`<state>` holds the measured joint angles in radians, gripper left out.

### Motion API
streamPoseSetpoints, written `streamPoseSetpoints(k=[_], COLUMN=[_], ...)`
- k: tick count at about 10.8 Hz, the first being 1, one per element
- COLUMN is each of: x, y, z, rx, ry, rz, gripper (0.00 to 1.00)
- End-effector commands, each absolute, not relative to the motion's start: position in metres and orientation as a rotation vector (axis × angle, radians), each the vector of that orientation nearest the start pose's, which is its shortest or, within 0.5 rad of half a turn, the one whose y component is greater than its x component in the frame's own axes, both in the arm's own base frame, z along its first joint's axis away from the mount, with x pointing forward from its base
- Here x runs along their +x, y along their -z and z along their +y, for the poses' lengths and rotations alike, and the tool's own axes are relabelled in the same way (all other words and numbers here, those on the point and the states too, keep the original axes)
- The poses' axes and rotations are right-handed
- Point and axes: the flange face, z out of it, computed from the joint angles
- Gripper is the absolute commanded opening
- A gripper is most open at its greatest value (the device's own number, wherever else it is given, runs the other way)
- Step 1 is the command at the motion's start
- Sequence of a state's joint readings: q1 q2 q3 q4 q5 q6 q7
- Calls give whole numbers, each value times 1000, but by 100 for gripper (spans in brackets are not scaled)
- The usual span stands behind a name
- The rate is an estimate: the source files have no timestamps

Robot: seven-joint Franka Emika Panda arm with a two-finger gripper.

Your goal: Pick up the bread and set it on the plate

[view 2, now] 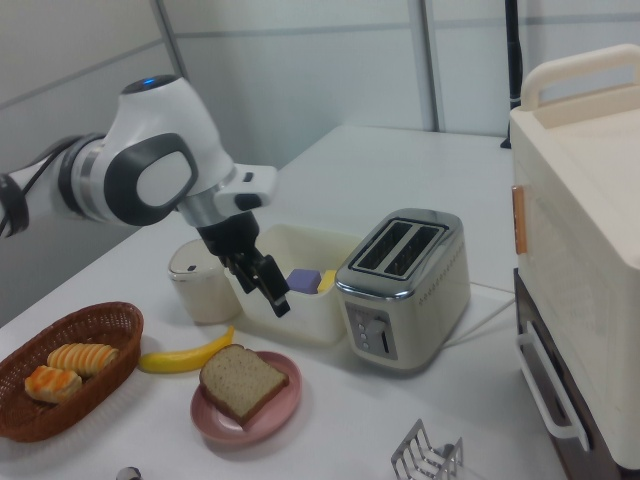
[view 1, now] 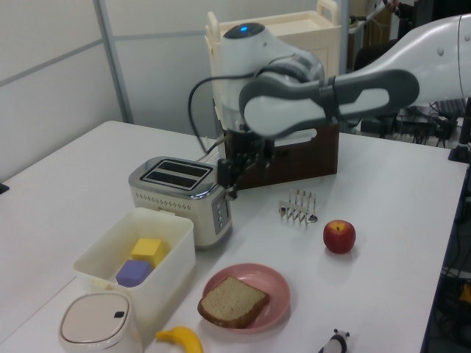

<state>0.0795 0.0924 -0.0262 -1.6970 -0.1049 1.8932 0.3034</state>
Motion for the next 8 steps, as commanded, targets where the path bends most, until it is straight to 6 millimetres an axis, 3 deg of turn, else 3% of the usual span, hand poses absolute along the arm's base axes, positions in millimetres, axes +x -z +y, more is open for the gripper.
streamPoseSetpoints(k=[1, 5, 8], x=[593, 592, 591], y=[-562, -560, -560], z=[-14, -18, -20], rx=[-3181, -3191, -3192], ry=[35, -16, -21], rz=[259, 112, 119], gripper=[100, 100, 100])
